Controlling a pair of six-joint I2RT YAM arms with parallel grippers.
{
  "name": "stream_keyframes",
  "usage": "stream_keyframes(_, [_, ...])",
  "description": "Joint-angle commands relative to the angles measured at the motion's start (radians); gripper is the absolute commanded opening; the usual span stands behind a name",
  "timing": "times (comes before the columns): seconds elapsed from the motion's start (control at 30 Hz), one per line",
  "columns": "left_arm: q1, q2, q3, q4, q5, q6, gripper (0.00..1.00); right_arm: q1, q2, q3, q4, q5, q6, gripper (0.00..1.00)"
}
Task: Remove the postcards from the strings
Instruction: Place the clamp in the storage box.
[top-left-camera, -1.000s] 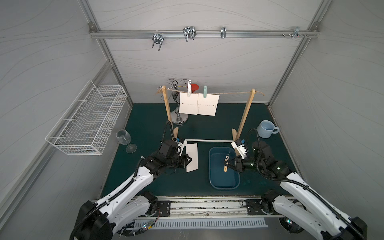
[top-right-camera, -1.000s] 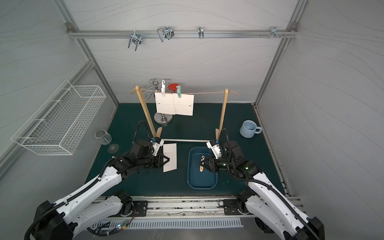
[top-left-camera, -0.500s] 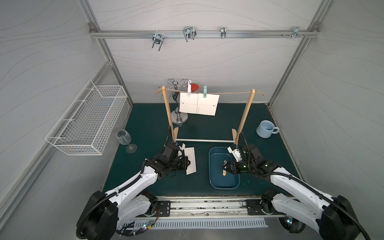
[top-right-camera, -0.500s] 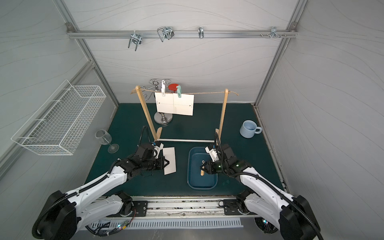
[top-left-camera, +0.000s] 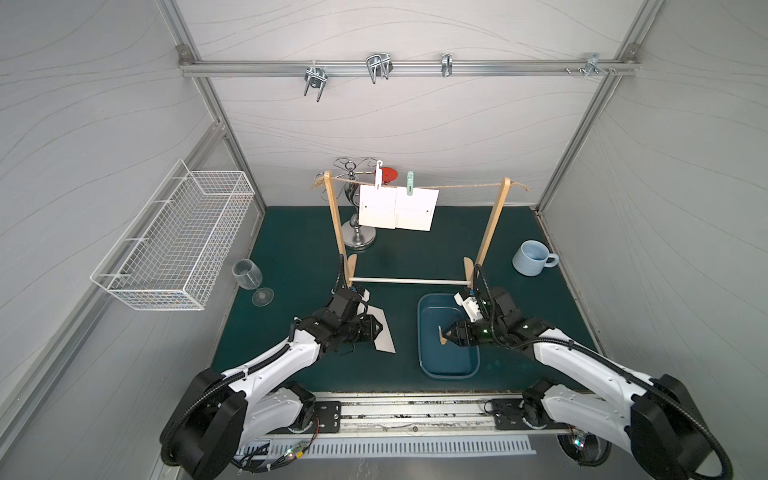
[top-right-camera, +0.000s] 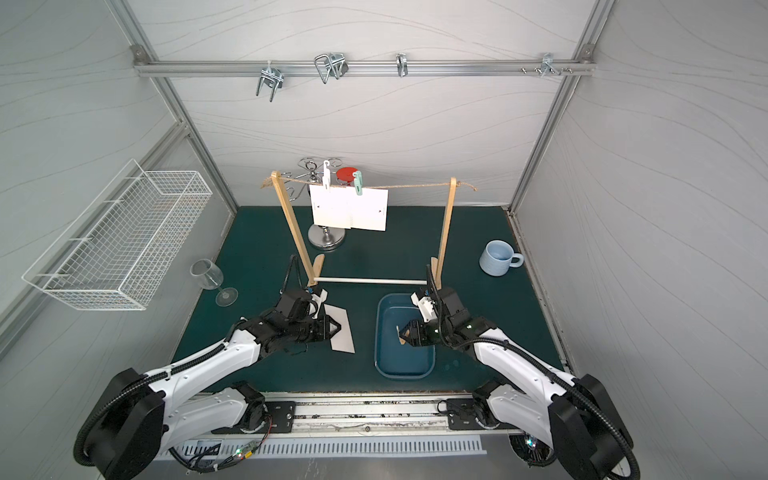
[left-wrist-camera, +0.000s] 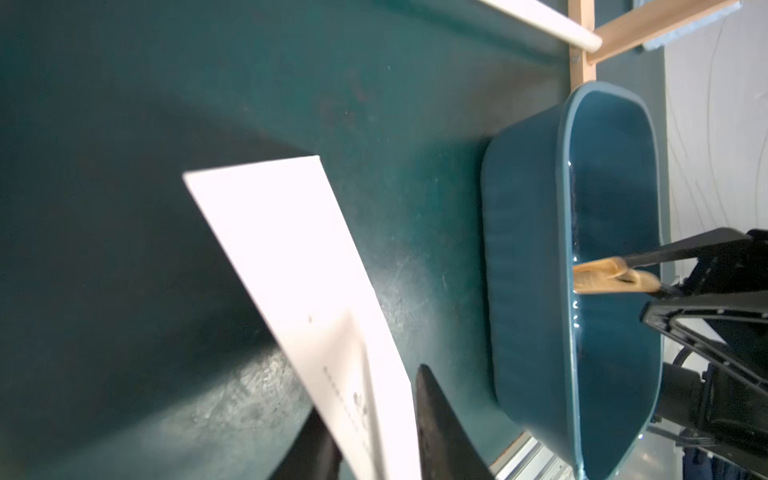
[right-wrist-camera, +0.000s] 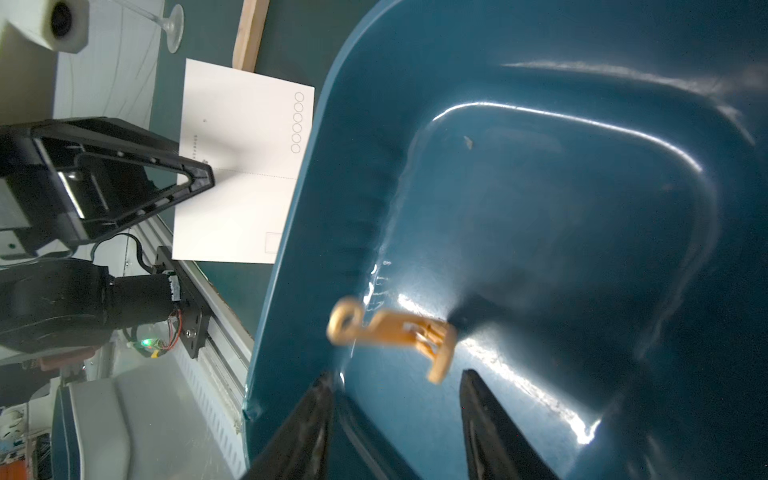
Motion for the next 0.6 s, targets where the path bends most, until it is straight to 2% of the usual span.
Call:
stream_keyframes(0.0, [-0.003, -0.053, 0.017, -0.033, -0.069, -0.006, 0.35, 0.006, -0.042, 0.028, -0.018, 0.036, -0.002, 0.56])
stream_keyframes(0.3, [-0.003, -0.179, 0.107, -0.224, -0.184, 0.025, 0.37, 0.006, -0.103, 0.097, -0.071, 0.062, -0.014, 0.59])
stream_keyframes(0.57, [-0.003, -0.211, 0.260, -0.314, -0.245, 0.076, 0.37, 0.005, -0.108, 0.270, -0.116, 0.031, -0.064, 0.61])
